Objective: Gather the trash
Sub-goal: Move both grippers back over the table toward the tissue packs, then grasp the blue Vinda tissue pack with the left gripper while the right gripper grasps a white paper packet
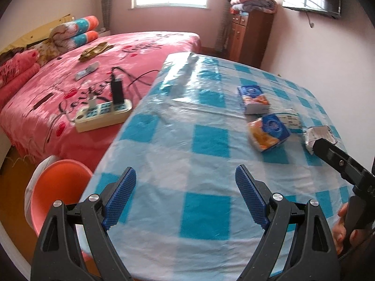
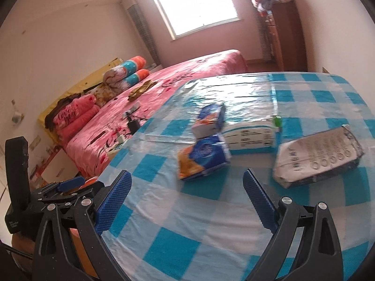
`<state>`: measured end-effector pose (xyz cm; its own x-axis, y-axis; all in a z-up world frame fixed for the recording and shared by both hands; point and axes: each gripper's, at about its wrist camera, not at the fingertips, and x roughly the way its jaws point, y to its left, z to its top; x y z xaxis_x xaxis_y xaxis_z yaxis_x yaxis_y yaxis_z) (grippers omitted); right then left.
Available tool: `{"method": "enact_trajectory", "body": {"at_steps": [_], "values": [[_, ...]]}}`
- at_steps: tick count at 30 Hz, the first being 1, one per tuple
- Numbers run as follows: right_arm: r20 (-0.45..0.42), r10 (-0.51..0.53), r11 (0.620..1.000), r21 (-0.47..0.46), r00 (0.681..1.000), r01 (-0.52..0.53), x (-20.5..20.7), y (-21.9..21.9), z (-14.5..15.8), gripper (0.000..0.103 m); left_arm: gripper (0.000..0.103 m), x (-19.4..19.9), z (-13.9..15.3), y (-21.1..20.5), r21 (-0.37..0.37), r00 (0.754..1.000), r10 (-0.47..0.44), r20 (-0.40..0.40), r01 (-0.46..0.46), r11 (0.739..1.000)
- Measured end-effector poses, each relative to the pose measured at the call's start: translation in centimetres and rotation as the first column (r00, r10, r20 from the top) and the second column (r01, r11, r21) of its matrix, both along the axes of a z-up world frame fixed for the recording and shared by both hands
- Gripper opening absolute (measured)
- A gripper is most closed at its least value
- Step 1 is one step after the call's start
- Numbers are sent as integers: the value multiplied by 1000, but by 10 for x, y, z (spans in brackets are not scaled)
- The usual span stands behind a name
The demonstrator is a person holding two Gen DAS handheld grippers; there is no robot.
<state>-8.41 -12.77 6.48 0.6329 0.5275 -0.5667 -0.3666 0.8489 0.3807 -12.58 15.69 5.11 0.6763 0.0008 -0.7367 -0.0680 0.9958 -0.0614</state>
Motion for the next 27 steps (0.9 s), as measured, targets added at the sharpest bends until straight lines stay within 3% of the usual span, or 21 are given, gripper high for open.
{"method": "enact_trajectory", "body": {"at_steps": [10,21,27], "values": [[-34,-151,987,55,988,153,8,-65,4,95,87,35,13,-58,24,994,-111,12,111,994],[-124,-321,935,117,939,335,17,-137,-7,95,87,92,19,-106,5,983,-182,-6,182,983],[-196,-331,924,129,923,359,26,-157,-22,95,87,132,11,-116,-7,981,-187,-44,187,982]]}}
